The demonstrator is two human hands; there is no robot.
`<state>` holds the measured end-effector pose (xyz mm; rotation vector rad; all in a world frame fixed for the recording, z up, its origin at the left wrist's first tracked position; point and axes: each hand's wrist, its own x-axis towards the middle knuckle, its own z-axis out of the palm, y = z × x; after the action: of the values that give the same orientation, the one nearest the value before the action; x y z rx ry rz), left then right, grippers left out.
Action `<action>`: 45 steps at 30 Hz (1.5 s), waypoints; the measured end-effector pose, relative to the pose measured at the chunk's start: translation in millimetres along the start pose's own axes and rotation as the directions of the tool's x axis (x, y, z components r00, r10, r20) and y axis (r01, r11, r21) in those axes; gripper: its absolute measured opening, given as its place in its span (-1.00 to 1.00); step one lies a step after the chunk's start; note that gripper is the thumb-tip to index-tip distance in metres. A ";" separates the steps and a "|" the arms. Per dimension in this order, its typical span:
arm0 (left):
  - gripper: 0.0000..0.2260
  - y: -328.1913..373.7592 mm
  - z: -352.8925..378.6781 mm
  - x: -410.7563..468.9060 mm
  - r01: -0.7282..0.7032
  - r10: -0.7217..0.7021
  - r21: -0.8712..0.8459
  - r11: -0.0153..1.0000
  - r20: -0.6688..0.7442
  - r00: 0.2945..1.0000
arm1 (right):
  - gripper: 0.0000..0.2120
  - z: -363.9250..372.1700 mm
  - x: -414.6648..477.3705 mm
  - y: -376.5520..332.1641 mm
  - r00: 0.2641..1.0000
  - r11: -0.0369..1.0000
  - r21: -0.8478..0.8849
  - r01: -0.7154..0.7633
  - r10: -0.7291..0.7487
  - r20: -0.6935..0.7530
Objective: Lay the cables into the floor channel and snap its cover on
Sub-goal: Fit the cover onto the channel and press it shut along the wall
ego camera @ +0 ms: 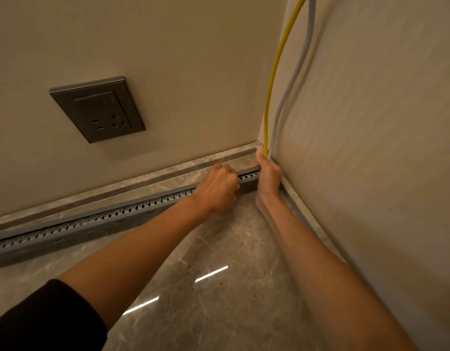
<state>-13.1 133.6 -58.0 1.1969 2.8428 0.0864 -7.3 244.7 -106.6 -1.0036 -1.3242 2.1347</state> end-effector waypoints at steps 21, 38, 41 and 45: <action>-0.79 -11.7 -3.8 1.0 0.084 -0.064 -0.144 0.986 0.138 0.988 | -0.62 19.6 5.0 0.1 0.961 0.993 -0.086 0.076 -0.096 -0.260; -0.70 -31.0 -4.4 -20.8 0.163 -0.151 -0.241 0.957 0.069 0.986 | -0.83 14.4 -19.3 8.7 0.988 0.983 0.103 -0.150 0.154 -0.029; -0.70 -50.5 -5.6 -36.2 0.191 -0.166 -0.204 0.960 0.134 0.977 | -0.83 15.1 -23.1 7.5 0.987 0.981 0.124 -0.149 0.156 -0.049; -0.70 -67.9 -6.9 -56.1 0.249 -0.231 -0.119 0.961 0.143 0.962 | -0.94 18.9 -28.3 8.4 0.980 0.953 0.239 -0.184 0.197 -0.029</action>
<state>-22.8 45.8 -54.5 0.7944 2.7922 0.1818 -3.4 210.8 -98.8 -1.1170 -0.9540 2.3233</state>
